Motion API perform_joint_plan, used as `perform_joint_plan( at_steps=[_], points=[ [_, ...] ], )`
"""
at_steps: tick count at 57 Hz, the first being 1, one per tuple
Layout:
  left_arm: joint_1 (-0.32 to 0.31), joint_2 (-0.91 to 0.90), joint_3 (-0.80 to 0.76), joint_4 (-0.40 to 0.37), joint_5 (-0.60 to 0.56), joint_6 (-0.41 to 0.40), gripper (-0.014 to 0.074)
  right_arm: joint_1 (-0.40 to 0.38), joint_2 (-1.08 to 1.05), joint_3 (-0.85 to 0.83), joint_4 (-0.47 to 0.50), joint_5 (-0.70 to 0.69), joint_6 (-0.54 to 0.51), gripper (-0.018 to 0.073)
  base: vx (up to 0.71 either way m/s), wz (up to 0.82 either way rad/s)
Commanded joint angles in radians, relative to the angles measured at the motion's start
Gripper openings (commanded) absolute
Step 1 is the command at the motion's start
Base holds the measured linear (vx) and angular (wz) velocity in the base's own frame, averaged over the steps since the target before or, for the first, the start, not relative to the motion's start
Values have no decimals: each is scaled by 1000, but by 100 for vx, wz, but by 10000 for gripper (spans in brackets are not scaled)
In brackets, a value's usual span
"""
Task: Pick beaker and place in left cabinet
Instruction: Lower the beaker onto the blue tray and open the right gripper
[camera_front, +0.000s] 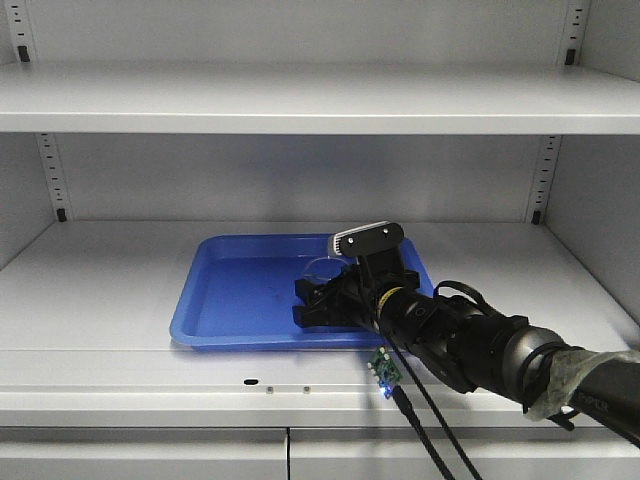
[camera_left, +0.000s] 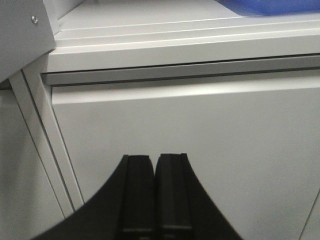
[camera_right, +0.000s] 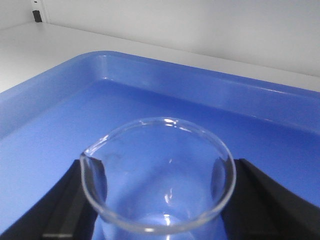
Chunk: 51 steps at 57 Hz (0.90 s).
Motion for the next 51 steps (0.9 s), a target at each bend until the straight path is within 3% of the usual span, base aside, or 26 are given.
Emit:
perform_joint_plan(
  at_steps=[1, 6, 12, 33, 43, 51],
  points=[
    [-7, -17, -9, -2, -83, -3, 4, -4, -53, -30, 11, -56, -4, 547, 0, 0],
    [-7, -17, -9, -2, -83, -3, 4, -4, -60, -30, 11, -56, -4, 637, 0, 0],
    [-7, -17, -9, -2, -83, -3, 4, -4, -80, -30, 11, -56, -4, 679, 0, 0],
    [-7, -17, -9, -2, -83, -3, 4, -1, -194, -26, 3, -49, -4, 643, 0, 0],
    [-7, -17, -9, -2, -83, -3, 4, -1, -278, -22, 1, 22, -4, 610, 0, 0],
    [-7, -17, -9, -2, -83, -3, 4, -2, -399, 105, -62, 18, -5, 593, 0, 0]
  ],
)
